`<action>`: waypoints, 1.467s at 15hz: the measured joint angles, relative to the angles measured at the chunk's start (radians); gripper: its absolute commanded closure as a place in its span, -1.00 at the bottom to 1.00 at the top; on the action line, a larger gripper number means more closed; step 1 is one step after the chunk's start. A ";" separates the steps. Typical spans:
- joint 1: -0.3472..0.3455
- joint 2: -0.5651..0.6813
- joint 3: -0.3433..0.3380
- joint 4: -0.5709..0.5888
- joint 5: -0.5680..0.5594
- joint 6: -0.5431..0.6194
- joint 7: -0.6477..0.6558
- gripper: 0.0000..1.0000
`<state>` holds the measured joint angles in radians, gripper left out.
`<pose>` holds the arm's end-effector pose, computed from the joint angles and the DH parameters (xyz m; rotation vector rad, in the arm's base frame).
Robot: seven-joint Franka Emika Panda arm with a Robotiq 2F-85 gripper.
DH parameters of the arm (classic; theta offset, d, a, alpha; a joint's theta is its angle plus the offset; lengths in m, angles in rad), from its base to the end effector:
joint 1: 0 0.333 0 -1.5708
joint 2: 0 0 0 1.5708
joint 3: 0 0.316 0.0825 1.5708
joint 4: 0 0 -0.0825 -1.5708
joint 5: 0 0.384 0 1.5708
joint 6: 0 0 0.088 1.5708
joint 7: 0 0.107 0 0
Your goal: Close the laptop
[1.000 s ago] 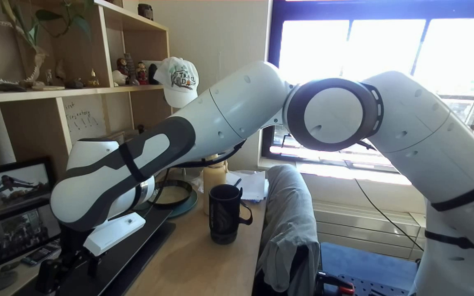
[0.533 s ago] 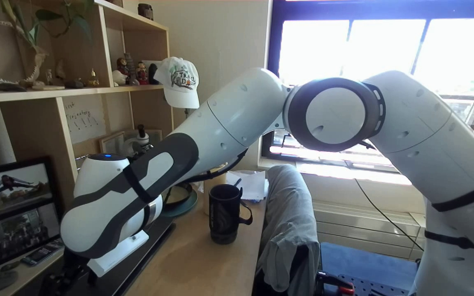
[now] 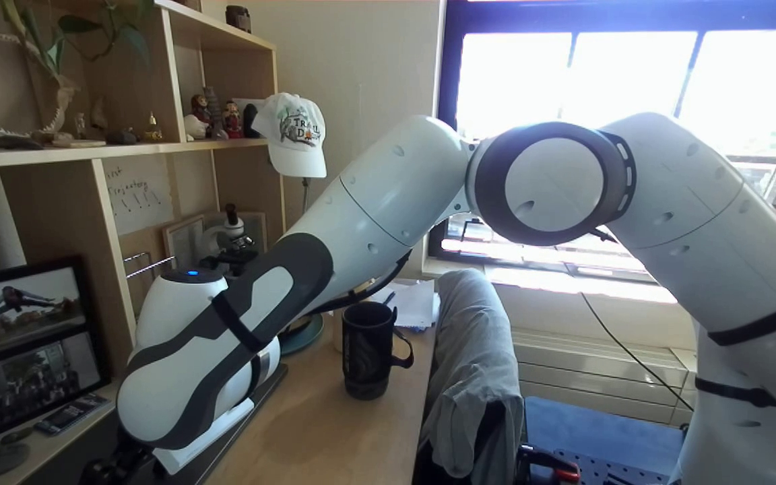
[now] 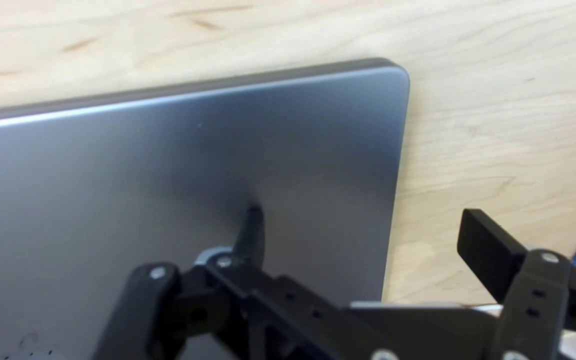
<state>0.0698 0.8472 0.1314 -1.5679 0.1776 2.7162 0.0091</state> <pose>0.7139 0.1224 0.1749 -2.8948 0.0262 -0.4092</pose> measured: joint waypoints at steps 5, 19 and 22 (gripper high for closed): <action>0.001 -0.030 0.000 -0.001 -0.004 0.006 0.008 -1.00; 0.031 -0.325 -0.008 0.213 -0.139 -0.510 0.006 -1.00; 0.059 -0.349 -0.023 0.290 -0.193 -0.662 0.006 -1.00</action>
<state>0.1284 0.4985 0.1083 -1.2777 -0.0151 2.0537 0.0148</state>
